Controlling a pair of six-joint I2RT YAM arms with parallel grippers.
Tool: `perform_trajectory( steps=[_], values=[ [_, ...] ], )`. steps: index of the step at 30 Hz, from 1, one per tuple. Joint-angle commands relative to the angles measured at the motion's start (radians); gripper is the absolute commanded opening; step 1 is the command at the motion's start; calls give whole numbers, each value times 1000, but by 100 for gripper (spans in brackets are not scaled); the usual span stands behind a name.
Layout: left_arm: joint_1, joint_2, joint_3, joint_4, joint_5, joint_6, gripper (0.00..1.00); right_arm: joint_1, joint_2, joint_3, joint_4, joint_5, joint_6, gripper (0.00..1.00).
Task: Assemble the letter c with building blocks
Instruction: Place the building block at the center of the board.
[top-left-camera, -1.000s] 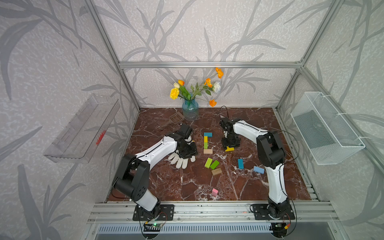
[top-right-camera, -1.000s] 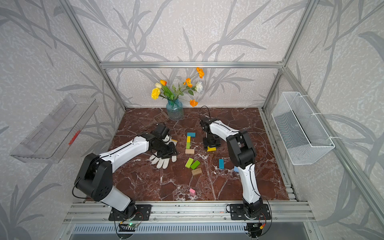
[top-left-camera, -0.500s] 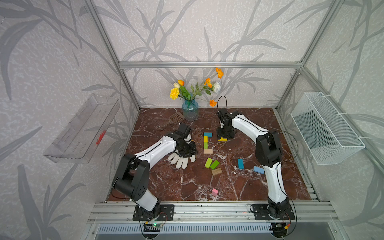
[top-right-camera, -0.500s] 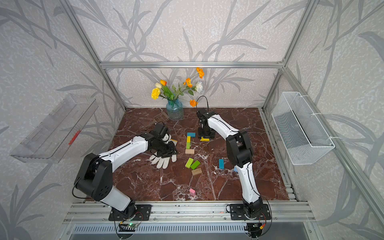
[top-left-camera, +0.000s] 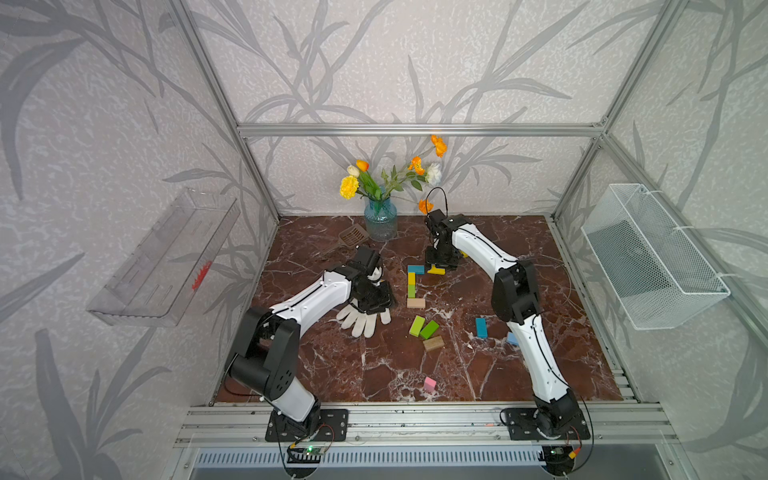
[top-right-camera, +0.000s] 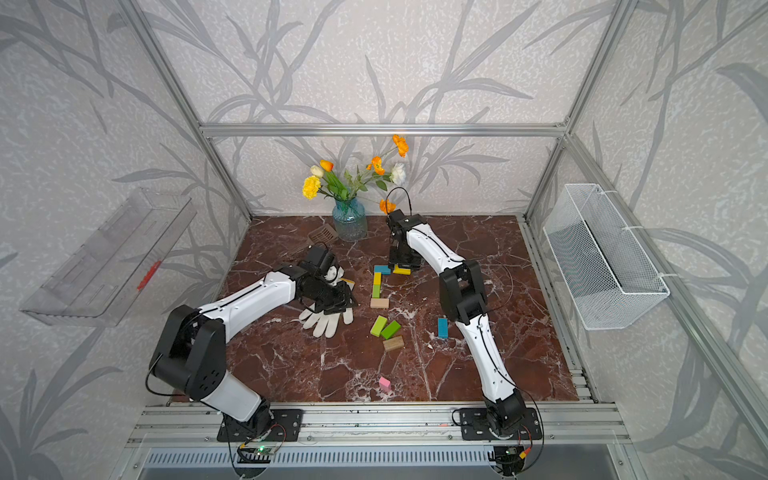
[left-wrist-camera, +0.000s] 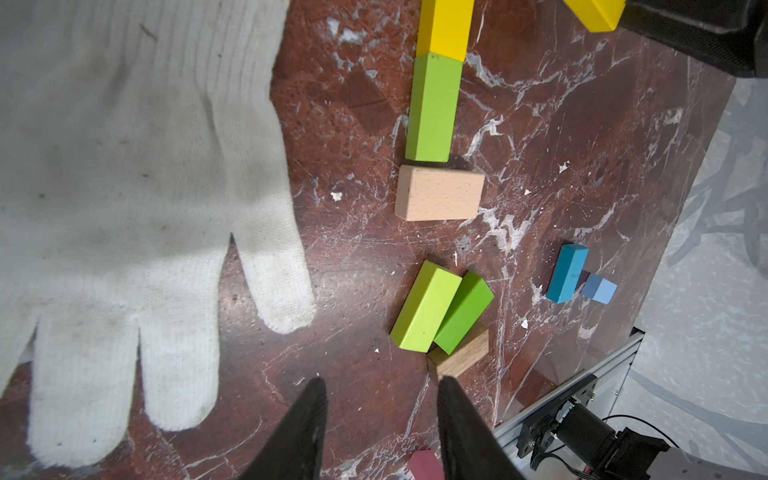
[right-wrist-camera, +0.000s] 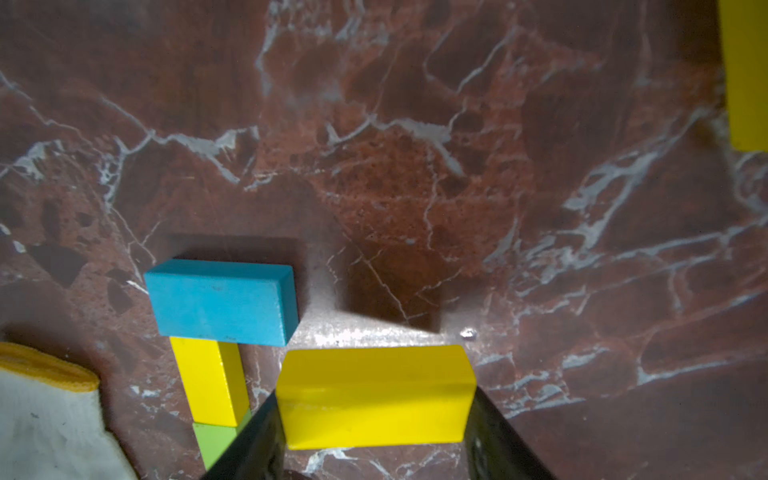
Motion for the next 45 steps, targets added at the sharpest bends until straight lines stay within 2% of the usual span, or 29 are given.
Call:
perform_trajectory(
  steps=[1, 24, 32, 36, 40, 45],
  values=[
    [4, 12, -7, 10, 15, 15, 45, 3, 42, 56, -65, 17, 15, 56],
    [7, 32, -1, 7, 18, 13, 45, -9, 133, 167, -71, 3, 28, 61],
    [9, 40, 5, 4, 22, 15, 44, -13, 137, 183, -90, 13, 34, 74],
    [10, 40, 4, 5, 21, 15, 44, -15, 115, 165, -92, 9, 39, 76],
    [10, 46, 2, 7, 23, 14, 44, -15, 42, 82, -53, -5, 44, 75],
    [10, 51, 5, 7, 22, 14, 43, -18, -81, -86, 28, -12, 51, 68]
  ],
)
